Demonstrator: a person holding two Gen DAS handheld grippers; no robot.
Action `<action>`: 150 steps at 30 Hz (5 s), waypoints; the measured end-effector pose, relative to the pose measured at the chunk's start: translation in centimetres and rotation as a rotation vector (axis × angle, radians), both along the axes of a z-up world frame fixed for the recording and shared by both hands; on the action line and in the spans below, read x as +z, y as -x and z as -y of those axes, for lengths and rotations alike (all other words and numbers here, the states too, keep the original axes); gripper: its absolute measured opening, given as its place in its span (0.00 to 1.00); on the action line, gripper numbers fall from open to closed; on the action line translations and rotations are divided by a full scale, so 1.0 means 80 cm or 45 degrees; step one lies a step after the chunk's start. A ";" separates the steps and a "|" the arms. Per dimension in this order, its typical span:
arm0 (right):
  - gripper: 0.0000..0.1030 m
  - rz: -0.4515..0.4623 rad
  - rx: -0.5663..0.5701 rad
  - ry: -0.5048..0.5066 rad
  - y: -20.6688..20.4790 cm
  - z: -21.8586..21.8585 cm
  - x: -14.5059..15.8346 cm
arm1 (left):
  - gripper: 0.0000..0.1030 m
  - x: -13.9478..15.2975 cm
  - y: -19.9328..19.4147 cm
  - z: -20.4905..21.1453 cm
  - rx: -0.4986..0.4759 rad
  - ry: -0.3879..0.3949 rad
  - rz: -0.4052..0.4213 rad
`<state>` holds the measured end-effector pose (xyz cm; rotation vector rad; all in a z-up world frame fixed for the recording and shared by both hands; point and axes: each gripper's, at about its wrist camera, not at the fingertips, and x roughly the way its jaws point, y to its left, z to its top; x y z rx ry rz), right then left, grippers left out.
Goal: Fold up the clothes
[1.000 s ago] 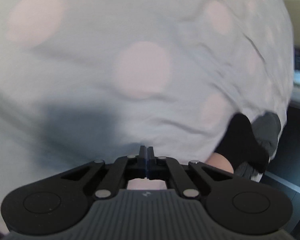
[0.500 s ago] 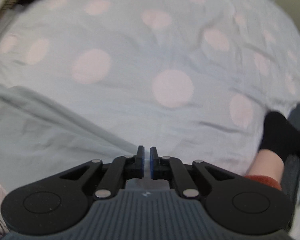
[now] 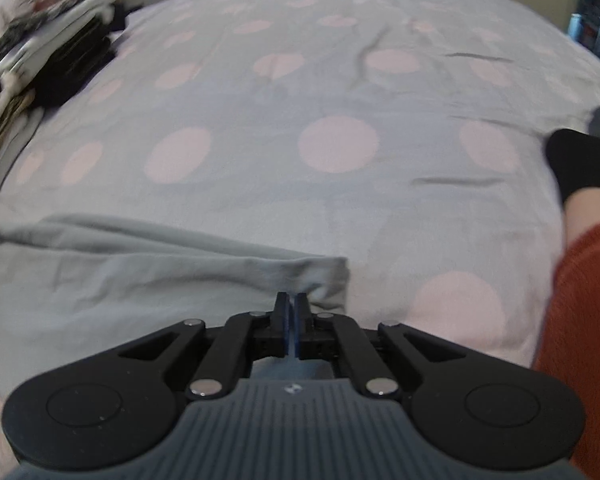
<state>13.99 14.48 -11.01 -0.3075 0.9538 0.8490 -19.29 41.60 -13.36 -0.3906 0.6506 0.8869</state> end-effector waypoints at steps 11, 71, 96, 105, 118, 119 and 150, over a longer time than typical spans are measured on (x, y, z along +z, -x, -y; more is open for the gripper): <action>0.24 -0.020 -0.365 -0.210 0.012 0.075 0.004 | 0.69 0.020 0.013 0.034 -0.093 -0.045 0.156; 0.12 -0.297 -0.303 -0.511 0.092 0.047 0.096 | 0.86 0.033 0.048 0.003 -0.057 0.191 0.250; 0.11 -0.605 0.026 -0.521 0.249 -0.228 0.083 | 0.86 0.045 0.107 -0.045 0.163 0.339 0.344; 0.12 -0.581 0.088 -0.335 0.269 -0.271 0.023 | 0.86 0.043 0.114 -0.058 0.211 0.351 0.340; 0.27 -0.527 0.119 -0.432 0.264 -0.211 0.066 | 0.75 0.055 0.121 -0.041 0.133 0.300 0.438; 0.27 -0.507 0.113 -0.439 0.261 -0.201 0.069 | 0.75 0.057 0.120 -0.038 0.112 0.290 0.443; 0.23 -0.390 0.326 -0.402 0.278 -0.099 0.035 | 0.59 0.104 0.077 0.036 -0.166 0.174 0.394</action>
